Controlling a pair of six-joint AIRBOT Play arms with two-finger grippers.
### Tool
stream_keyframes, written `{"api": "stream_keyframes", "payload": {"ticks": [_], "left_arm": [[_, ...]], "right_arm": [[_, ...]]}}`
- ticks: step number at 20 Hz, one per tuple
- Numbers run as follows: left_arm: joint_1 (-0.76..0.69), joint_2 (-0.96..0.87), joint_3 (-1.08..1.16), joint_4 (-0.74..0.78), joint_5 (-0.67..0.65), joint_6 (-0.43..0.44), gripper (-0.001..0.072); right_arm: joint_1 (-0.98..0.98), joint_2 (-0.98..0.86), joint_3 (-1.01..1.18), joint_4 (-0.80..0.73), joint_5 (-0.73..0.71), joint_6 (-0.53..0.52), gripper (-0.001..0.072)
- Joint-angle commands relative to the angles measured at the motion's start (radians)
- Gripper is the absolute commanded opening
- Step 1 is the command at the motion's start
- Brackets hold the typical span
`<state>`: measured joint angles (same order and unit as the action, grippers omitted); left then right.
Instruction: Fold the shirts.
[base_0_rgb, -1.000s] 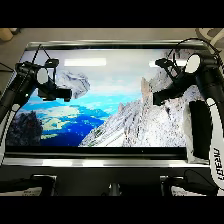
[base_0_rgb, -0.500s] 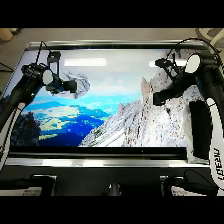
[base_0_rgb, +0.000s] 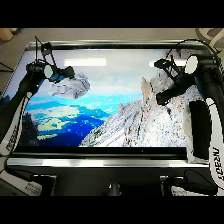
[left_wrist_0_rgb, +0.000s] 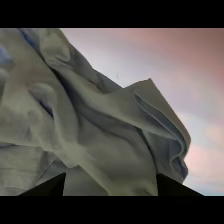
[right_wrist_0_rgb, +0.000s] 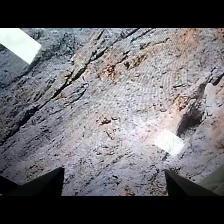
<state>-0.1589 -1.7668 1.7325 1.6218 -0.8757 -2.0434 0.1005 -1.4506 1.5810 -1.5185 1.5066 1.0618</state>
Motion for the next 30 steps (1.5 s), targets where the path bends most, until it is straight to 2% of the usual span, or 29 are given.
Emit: {"api": "stream_keyframes", "payload": {"ticks": [1, 4, 7, 8, 9, 10, 11, 13, 17, 19, 20, 22, 23, 25, 27, 30], "left_arm": [[0.097, -0.185, 0.148, -0.235, -0.164, -0.006, 0.0720], [0.143, -0.279, 0.170, -0.385, -0.154, -0.007, 0.0720], [0.141, -0.302, 0.170, -0.445, -0.029, -0.006, 0.0710], [0.134, -0.299, 0.171, -0.446, 0.013, 0.002, 0.0604], [0.130, -0.294, 0.171, -0.464, 0.037, 0.038, 0.0423], [0.129, -0.288, 0.179, -0.491, 0.037, 0.082, 0.0196], [0.132, -0.276, 0.194, -0.515, 0.022, 0.116, 0.0030], [0.127, -0.223, 0.228, -0.528, 0.002, 0.183, 0.0025], [0.033, 0.077, 0.249, -0.531, -0.026, 0.466, 0.0025], [-0.045, 0.255, 0.249, -0.529, -0.040, 0.535, 0.0025], [-0.088, 0.331, 0.249, -0.530, -0.040, 0.536, 0.0026], [-0.196, 0.452, 0.249, -0.496, -0.041, 0.530, 0.0025], [-0.264, 0.493, 0.247, -0.421, -0.045, 0.491, 0.0025], [-0.393, 0.516, 0.247, -0.212, -0.111, 0.316, 0.0025], [-0.505, 0.502, 0.201, -0.068, -0.184, 0.219, 0.0025], [-0.613, 0.492, -0.027, 0.086, -0.191, 0.123, 0.0025]], "right_arm": [[0.001, -0.001, 0.000, 0.003, -0.004, -0.010, 0.0691], [0.001, 0.000, 0.000, 0.015, 0.014, -0.011, 0.0691], [0.001, 0.001, 0.000, 0.015, 0.017, -0.012, 0.0684], [0.001, 0.004, 0.001, 0.014, 0.016, -0.012, 0.0656], [0.001, 0.011, 0.001, 0.013, 0.008, -0.018, 0.0619], [0.001, 0.022, 0.001, 0.005, -0.002, -0.033, 0.0609], [0.001, 0.037, 0.001, -0.008, -0.023, -0.048, 0.0609], [0.001, 0.077, 0.003, -0.050, -0.081, -0.062, 0.0609], [0.001, 0.224, 0.006, -0.157, -0.224, -0.014, 0.0611], [0.001, 0.324, 0.006, -0.201, -0.299, -0.003, 0.0611], [0.001, 0.376, 0.006, -0.216, -0.335, -0.004, 0.0611], [0.001, 0.481, 0.006, -0.228, -0.393, -0.004, 0.0610], [0.001, 0.532, 0.006, -0.228, -0.414, -0.004, 0.0610], [0.001, 0.612, 0.006, -0.227, -0.417, 0.002, 0.0610], [0.001, 0.667, 0.006, -0.227, -0.370, 0.024, 0.0609], [0.001, 0.670, 0.001, -0.219, -0.206, 0.046, 0.0609]]}}
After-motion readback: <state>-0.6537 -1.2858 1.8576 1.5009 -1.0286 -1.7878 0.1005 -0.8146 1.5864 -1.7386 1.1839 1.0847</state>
